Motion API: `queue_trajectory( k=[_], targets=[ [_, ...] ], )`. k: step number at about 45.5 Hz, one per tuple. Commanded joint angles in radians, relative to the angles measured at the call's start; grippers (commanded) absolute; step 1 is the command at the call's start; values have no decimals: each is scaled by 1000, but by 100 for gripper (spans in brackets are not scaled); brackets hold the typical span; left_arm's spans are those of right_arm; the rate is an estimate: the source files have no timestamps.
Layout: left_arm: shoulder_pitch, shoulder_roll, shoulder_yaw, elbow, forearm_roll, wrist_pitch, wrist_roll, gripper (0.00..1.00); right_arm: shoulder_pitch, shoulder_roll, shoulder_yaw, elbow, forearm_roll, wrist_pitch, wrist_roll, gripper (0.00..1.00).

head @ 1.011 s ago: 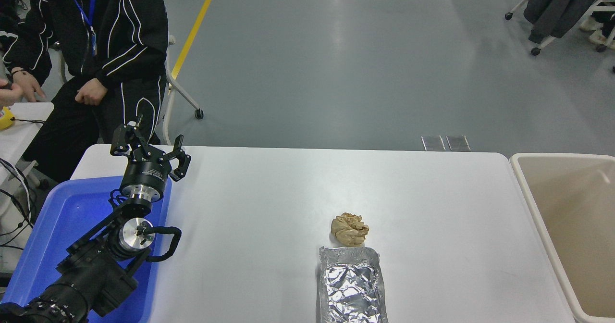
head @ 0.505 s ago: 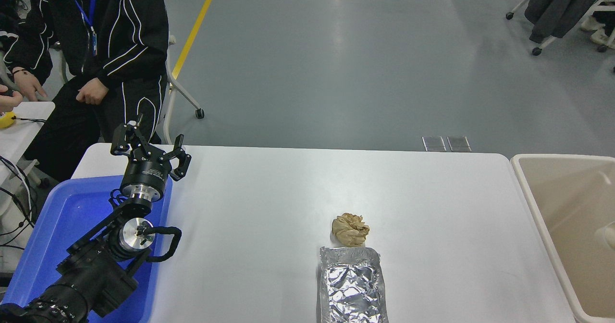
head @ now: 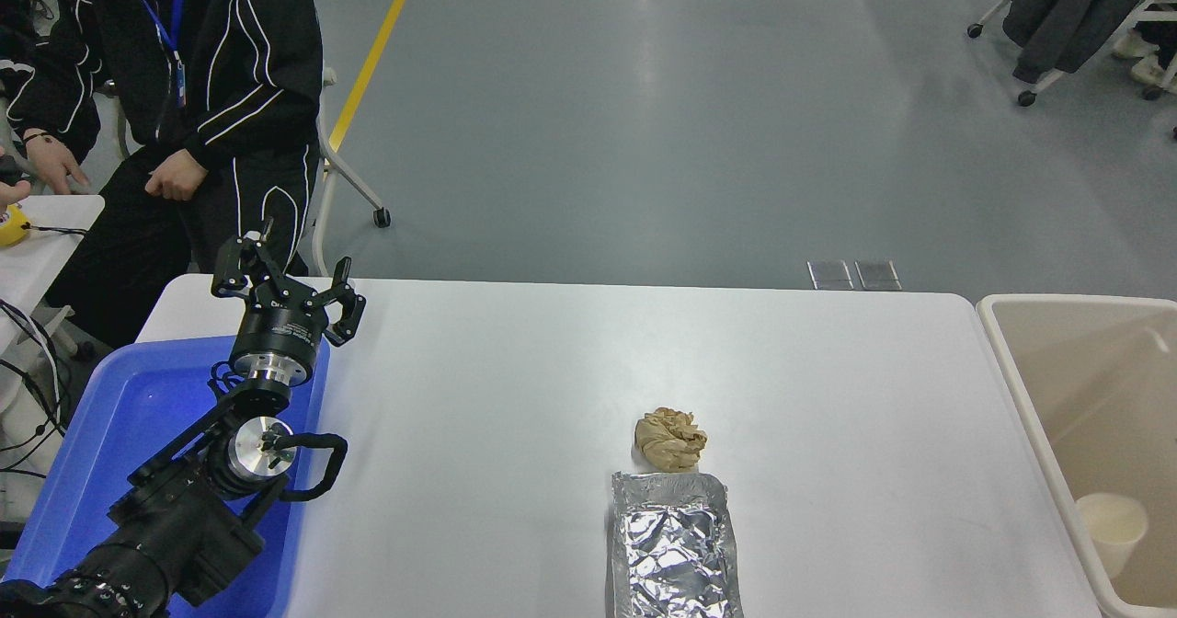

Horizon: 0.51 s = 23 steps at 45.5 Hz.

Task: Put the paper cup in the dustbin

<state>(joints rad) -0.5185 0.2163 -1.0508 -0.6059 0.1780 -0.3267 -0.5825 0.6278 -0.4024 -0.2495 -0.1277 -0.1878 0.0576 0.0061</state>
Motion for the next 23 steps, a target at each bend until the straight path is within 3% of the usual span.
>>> queue_trajectory(
  k=[1,14,23],
  targets=[
    [0,0,0,0,0,0,1,100,70,-13,6,85,4,-8,0,99],
    [0,0,0,0,0,0,0,100,386,-171,328,270,5,-8,3,99],
    [0,0,0,0,0,0,0,100,596,-203,377,341,5,-8,3,100]
  ],
)
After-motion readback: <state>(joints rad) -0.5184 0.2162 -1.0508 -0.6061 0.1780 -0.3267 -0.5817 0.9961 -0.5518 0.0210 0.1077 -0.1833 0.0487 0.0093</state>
